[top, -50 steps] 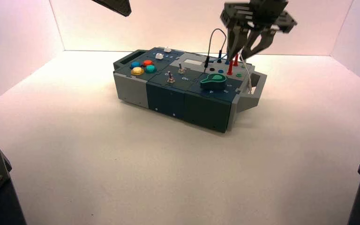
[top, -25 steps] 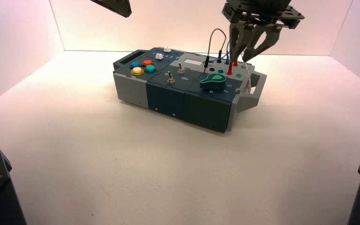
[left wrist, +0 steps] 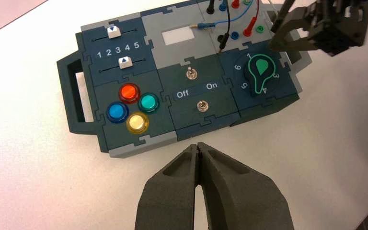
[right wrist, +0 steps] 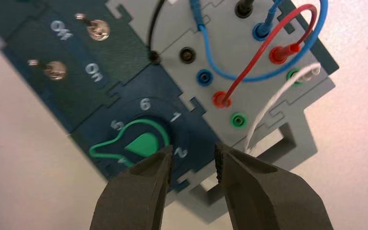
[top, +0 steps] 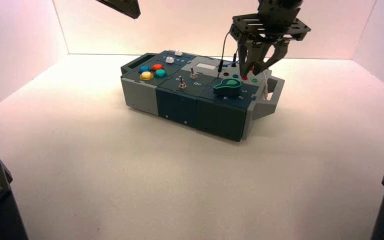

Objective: Pull the red wire.

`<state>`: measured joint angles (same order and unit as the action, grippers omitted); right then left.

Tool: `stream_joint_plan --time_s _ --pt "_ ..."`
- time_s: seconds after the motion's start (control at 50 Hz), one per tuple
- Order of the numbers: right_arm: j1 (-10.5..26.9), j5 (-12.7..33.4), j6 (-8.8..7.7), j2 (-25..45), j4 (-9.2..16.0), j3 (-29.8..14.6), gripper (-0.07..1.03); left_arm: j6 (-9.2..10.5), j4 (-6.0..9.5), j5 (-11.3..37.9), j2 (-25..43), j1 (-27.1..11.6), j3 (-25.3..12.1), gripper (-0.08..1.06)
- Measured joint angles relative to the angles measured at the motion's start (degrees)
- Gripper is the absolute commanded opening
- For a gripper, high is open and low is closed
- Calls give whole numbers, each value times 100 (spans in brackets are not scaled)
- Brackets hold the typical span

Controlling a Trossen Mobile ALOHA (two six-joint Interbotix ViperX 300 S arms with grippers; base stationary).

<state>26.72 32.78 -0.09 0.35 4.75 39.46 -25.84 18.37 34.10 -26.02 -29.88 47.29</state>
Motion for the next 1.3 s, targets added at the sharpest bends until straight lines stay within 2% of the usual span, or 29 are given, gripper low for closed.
stream_joint_plan --time_s 0.26,0.5,0.6,0.66,0.82,0.98,1.3 --pt "-9 -62 0 264 -316 -325 47 -9 0 0 -9 -9 0 -3" --pt "-9 88 9 396 -527 -475 47 -9 0 0 -9 -9 9 -3" --pt "-18 114 0 431 -615 -475 47 -132 0 26 -9 -9 9 -3" --pt "-35 114 0 431 -633 -475 47 -211 0 88 -9 -9 -9 -3" --pt "-79 114 9 439 -677 -492 47 -272 0 158 -9 -44 -88 -3" --pt "-114 114 0 475 -721 -501 46 -413 0 185 0 -325 -114 -3" --pt "-114 114 0 580 -729 -598 41 -422 9 185 18 -387 -123 -3"
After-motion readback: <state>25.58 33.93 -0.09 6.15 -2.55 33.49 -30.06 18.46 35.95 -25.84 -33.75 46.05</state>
